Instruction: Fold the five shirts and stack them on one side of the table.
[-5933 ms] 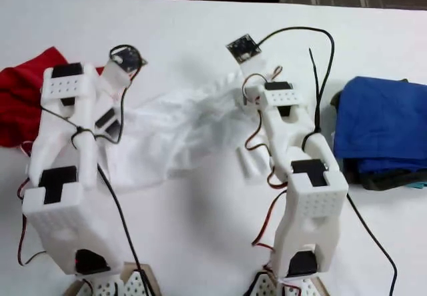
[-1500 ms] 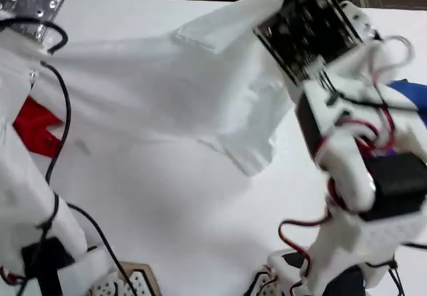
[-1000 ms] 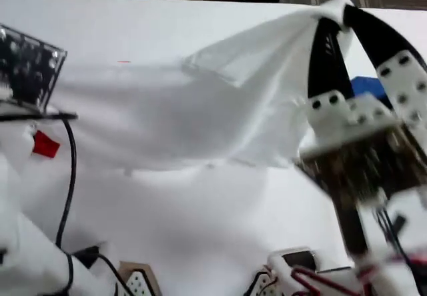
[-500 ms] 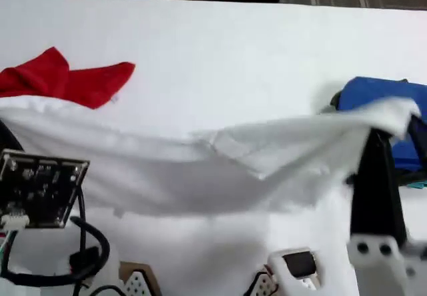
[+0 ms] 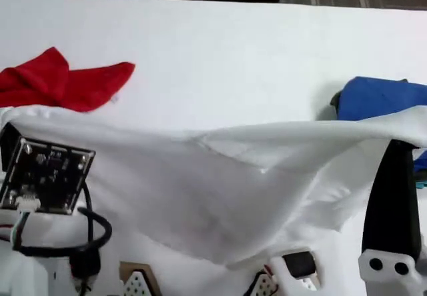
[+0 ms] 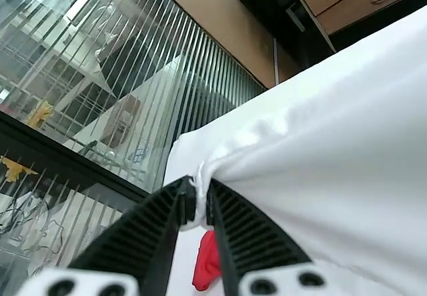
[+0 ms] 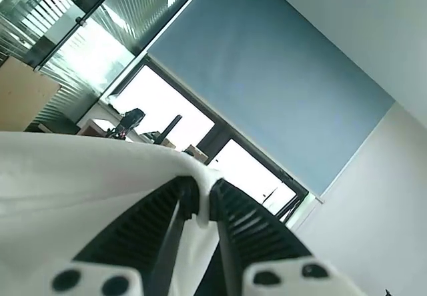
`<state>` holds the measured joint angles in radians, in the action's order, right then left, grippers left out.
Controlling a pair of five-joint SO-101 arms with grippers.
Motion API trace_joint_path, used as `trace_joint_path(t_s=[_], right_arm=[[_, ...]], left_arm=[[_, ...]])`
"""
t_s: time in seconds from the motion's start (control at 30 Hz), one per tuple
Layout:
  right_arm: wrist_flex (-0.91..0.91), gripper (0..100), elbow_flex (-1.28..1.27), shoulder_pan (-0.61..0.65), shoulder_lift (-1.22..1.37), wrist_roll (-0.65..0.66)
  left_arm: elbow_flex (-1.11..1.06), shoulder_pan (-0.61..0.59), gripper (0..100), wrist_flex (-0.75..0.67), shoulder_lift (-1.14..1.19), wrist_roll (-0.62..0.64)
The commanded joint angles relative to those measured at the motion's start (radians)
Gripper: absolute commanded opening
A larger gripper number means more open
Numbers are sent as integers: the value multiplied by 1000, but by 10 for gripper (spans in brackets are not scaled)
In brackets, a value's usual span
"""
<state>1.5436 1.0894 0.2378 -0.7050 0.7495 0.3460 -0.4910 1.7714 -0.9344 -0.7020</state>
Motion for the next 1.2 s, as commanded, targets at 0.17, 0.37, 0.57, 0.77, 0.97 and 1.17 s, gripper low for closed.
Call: trace_joint_path(t_s=[0.17,0.37,0.57,0.77,0.97,1.17], right_arm=[[-8,19,9,38,-4,9],[28,19,6,38,-65,9],[28,19,-25,41,12,9],[16,20,-115,105,165,8],[-99,21,-247,107,346,0],[-251,21,-393,65,519,0]], left_arm=[[-5,-9,24,11,-46,8],[-41,-9,24,12,-117,9],[-217,-6,24,-29,-117,9],[-386,-3,24,-201,-78,9],[-421,28,24,-308,153,9],[-403,112,24,-422,443,9]])
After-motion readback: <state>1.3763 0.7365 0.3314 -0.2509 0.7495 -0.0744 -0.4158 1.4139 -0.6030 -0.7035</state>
